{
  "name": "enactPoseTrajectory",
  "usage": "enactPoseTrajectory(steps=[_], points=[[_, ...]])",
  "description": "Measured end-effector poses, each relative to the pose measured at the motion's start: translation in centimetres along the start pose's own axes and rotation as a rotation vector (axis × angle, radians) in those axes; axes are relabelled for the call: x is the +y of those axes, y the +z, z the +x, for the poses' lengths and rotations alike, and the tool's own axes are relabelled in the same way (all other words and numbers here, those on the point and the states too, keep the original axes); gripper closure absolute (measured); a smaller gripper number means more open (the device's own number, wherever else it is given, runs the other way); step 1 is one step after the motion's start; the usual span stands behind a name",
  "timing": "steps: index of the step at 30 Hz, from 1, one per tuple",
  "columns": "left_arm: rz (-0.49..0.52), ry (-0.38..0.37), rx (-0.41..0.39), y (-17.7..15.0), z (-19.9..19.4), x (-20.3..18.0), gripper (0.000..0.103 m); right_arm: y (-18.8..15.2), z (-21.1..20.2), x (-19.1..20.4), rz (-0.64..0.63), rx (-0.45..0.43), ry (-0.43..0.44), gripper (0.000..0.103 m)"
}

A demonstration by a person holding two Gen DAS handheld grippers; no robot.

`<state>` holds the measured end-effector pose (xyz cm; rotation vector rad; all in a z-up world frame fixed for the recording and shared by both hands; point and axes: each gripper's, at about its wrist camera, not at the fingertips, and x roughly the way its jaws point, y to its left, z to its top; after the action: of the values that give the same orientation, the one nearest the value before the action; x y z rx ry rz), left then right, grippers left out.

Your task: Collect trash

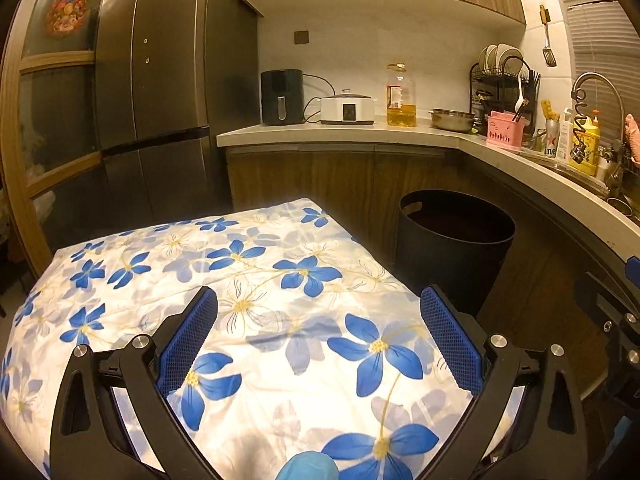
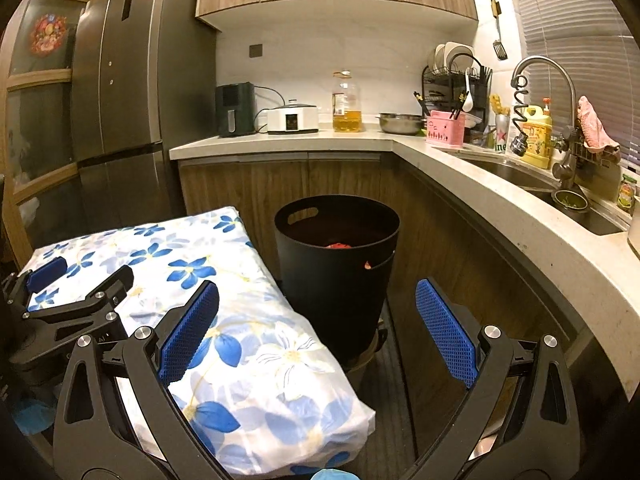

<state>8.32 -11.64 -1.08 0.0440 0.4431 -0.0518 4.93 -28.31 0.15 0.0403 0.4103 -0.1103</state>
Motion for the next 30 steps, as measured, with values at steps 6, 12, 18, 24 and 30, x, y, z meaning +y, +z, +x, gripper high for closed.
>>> enactPoseTrajectory(steps=[6, 12, 18, 24, 30], points=[[-0.015, 0.000, -0.004, -0.3, -0.7, 0.5, 0.006, 0.0, -1.0, 0.5, -0.014, -0.016, 0.005, 0.005], [-0.027, -0.004, -0.008, -0.5, -1.2, 0.8, 0.006, -0.2, -1.4, 0.8, -0.014, -0.021, 0.016, 0.005], [-0.035, -0.005, -0.009, -0.6, -1.2, 1.0, 0.006, -0.2, -1.4, 1.0, -0.009, -0.021, 0.017, 0.005], [-0.036, -0.002, -0.008, -0.6, -1.3, 1.1, 0.006, -0.2, -1.4, 1.0, -0.005, -0.017, 0.019, 0.005], [-0.039, 0.000, -0.007, -0.6, -1.2, 1.1, 0.006, -0.2, -1.3, 1.0, -0.003, -0.018, 0.019, 0.005]])
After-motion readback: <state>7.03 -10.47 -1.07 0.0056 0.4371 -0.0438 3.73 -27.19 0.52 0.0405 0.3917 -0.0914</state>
